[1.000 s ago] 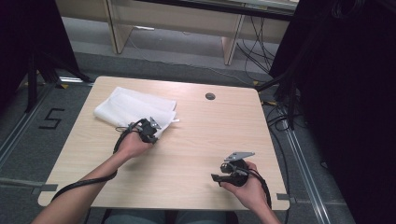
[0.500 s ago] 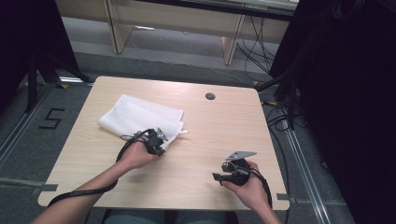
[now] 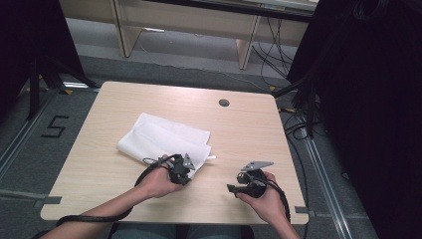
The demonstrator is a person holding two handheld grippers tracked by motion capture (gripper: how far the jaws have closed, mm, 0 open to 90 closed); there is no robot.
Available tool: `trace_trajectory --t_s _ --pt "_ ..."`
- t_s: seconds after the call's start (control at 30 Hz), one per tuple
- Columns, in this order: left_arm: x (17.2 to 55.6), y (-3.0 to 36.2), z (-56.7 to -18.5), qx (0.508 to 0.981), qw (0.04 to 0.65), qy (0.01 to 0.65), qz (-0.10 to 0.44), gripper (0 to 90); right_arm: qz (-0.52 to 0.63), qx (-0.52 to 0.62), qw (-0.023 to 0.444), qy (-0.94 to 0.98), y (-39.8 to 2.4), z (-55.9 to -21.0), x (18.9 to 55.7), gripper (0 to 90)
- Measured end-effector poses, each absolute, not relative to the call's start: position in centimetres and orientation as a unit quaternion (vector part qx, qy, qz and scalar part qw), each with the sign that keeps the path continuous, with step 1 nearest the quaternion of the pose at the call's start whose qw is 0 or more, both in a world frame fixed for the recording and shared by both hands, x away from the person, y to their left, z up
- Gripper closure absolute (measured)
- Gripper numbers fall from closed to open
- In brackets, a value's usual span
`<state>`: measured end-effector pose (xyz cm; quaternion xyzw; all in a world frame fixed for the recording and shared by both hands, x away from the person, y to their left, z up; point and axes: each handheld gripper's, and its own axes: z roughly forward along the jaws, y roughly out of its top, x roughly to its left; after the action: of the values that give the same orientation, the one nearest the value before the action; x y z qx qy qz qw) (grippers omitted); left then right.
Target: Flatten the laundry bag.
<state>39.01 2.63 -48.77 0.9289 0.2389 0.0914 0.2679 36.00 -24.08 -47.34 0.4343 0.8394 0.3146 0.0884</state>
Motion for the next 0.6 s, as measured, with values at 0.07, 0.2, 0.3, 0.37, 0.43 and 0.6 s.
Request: trace_trajectory --t_s 0.07,0.2,0.3,0.37,0.43,0.6 --pt "38.7 2.2 -48.7 0.930 0.271 0.234 0.086 84.4 0.307 0.434 0.087 0.842 -24.2 -47.2 36.0 48.0" --pt "37.8 1.3 -48.7 0.929 0.282 0.227 0.071 83.9 0.305 0.442 0.089 0.839 -24.3 -47.3 36.1 48.1" --pt "37.3 0.5 -48.6 0.927 0.299 0.222 0.040 81.3 0.298 0.453 0.091 0.835 -24.5 -47.3 36.2 48.1" --pt "37.1 0.1 -48.4 0.925 0.319 0.206 0.028 76.1 0.300 0.467 0.092 0.826 -24.7 -47.4 36.2 48.1" --pt "36.8 0.0 -47.8 0.920 0.338 0.196 0.019 68.9 0.293 0.470 0.099 0.826 -25.1 -47.3 36.3 48.0" --pt "36.7 1.3 -45.4 0.900 0.387 0.197 0.030 56.0 0.300 0.497 0.098 0.808 -25.6 -47.3 36.5 47.5"
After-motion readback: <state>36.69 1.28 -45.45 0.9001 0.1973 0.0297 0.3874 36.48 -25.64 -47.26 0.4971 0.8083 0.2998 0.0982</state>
